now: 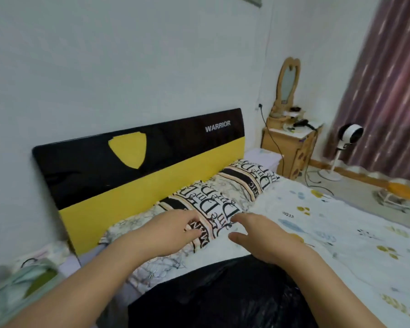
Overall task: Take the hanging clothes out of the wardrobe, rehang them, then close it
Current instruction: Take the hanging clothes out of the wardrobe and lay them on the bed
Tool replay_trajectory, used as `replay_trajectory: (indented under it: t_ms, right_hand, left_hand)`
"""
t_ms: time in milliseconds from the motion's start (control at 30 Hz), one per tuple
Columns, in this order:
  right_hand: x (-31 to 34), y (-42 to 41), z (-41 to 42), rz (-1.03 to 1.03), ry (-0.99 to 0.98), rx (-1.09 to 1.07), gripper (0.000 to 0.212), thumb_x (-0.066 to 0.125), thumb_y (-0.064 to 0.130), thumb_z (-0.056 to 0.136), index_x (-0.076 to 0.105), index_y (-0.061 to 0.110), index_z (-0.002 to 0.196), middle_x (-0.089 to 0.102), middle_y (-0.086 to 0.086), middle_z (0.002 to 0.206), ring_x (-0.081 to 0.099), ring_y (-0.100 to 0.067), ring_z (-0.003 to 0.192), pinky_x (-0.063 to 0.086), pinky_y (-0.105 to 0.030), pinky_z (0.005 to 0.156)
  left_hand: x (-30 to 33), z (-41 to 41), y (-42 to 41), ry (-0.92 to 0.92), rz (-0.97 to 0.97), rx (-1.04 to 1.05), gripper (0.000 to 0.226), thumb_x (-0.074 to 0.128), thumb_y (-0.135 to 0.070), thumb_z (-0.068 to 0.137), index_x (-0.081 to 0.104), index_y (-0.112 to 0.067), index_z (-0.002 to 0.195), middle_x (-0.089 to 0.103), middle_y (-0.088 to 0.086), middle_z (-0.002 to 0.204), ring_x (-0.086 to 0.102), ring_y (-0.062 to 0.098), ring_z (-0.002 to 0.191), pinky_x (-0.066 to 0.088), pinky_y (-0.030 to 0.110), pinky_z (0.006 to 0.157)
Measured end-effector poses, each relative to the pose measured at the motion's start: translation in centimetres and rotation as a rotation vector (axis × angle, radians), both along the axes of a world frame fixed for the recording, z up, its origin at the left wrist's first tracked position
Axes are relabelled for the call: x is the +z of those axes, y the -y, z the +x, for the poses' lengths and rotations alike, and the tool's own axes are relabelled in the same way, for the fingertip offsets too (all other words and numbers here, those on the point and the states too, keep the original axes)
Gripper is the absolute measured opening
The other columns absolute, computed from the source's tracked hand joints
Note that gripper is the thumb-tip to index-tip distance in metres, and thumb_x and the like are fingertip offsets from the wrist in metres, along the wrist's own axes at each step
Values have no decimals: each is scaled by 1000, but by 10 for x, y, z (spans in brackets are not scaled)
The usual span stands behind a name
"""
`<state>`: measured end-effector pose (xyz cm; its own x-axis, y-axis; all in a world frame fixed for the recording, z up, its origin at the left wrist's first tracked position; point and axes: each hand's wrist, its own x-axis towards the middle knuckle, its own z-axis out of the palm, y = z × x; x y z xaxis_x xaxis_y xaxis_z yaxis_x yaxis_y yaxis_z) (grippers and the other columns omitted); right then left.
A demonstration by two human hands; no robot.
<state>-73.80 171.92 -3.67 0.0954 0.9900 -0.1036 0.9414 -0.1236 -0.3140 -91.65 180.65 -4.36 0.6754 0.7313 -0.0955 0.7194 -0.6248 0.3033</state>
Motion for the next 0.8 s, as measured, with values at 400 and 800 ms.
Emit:
replay_trajectory:
  t_ms: [400, 800]
  right_hand:
    - [18, -29, -230, 45, 20, 454, 49, 47, 35, 96, 35, 22, 142, 40, -1, 144, 43, -20, 127, 36, -30, 100]
    - [17, 16, -481, 112, 0, 878, 49, 47, 38, 95, 34, 25, 140, 40, 0, 143, 45, -23, 124, 39, -34, 101]
  left_hand:
    - [21, -258, 59, -37, 100, 483, 43, 45, -42, 94, 43, -24, 134, 50, -3, 135, 47, 15, 123, 38, 25, 98]
    - [28, -486, 200, -94, 40, 917, 47, 40, -41, 97, 32, -27, 141, 38, -7, 145, 39, 10, 130, 29, 23, 105]
